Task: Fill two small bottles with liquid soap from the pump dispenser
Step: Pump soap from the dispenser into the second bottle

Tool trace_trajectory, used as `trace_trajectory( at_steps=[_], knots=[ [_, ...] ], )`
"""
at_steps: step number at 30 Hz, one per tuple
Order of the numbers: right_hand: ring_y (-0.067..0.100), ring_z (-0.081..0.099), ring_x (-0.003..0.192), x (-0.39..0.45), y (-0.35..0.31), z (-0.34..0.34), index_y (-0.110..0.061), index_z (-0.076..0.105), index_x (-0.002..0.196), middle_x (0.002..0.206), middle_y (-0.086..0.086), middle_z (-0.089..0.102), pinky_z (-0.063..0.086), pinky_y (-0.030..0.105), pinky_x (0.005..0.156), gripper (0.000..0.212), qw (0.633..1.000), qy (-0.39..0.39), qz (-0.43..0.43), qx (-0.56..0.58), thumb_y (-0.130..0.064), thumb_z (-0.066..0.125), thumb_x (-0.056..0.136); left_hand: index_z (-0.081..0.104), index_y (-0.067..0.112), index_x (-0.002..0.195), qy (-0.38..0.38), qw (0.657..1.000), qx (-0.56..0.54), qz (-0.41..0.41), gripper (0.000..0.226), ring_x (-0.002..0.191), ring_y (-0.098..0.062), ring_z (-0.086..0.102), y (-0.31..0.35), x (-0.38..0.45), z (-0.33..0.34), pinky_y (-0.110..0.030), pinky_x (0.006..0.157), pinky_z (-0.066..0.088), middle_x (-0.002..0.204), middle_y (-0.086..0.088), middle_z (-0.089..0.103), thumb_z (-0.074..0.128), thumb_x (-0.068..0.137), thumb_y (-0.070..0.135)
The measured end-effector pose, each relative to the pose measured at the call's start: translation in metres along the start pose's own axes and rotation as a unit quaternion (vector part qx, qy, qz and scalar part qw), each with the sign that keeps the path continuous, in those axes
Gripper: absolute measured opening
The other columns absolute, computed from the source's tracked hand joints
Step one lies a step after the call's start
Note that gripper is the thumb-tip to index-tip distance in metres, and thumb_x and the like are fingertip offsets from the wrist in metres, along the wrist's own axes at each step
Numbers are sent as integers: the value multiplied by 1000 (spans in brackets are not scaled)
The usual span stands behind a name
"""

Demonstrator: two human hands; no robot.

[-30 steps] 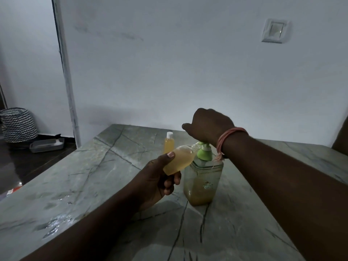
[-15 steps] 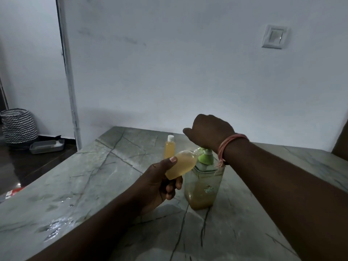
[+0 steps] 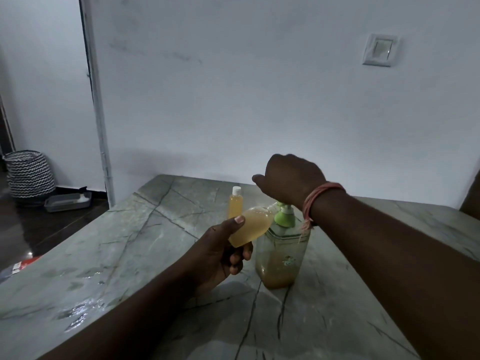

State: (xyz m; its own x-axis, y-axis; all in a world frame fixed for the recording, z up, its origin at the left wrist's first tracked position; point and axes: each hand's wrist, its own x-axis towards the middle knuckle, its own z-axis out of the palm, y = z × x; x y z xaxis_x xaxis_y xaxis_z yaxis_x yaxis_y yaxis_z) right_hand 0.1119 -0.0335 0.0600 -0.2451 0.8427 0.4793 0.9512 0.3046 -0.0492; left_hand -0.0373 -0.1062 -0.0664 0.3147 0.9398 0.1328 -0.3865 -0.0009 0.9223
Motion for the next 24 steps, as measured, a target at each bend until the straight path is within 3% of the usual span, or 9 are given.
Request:
trace_trajectory(
  at_steps=[4, 12, 15, 20, 24],
  knots=[
    [30, 55, 70, -4, 3, 14, -18, 43, 60, 65, 2, 49, 39, 31, 63, 47, 995, 54, 32, 82, -53, 44, 92, 50, 7, 131, -4, 1000, 5, -1, 58, 47, -9, 43, 0, 2, -1, -21, 43, 39, 67, -10, 57, 57, 87, 44],
    [27, 54, 77, -5, 2, 6, -19, 45, 68, 74, 1, 49, 40, 33, 69, 40, 998, -28, 28, 42, -50, 46, 93, 50, 8, 130, 2, 1000, 13, 3, 57, 47, -9, 43, 1, -2, 3, -21, 44, 38, 67, -10, 57, 57, 87, 44],
    [25, 52, 77, -1, 1, -2, -16, 46, 76, 75, 1, 46, 39, 33, 68, 37, 1000, -18, -5, 1, -49, 48, 93, 51, 8, 130, 6, 1000, 8, 3, 57, 47, -9, 44, 0, -2, 3, -21, 44, 38, 67, -10, 57, 57, 87, 44],
    [28, 53, 69, -7, 5, 14, -17, 46, 62, 65, 1, 49, 37, 31, 63, 45, 993, 21, 56, 101, -49, 43, 93, 54, 8, 126, 3, 1000, 2, 6, 53, 46, -9, 43, 0, 0, 3, -21, 43, 38, 66, -10, 56, 57, 87, 43],
    [26, 53, 72, -8, 5, 8, -18, 48, 65, 68, 0, 51, 37, 32, 65, 43, 994, -25, 61, 84, -49, 44, 94, 51, 6, 129, 4, 1000, -5, 2, 56, 45, -10, 43, 0, 0, 4, -21, 42, 38, 66, -11, 56, 58, 86, 41]
  ],
)
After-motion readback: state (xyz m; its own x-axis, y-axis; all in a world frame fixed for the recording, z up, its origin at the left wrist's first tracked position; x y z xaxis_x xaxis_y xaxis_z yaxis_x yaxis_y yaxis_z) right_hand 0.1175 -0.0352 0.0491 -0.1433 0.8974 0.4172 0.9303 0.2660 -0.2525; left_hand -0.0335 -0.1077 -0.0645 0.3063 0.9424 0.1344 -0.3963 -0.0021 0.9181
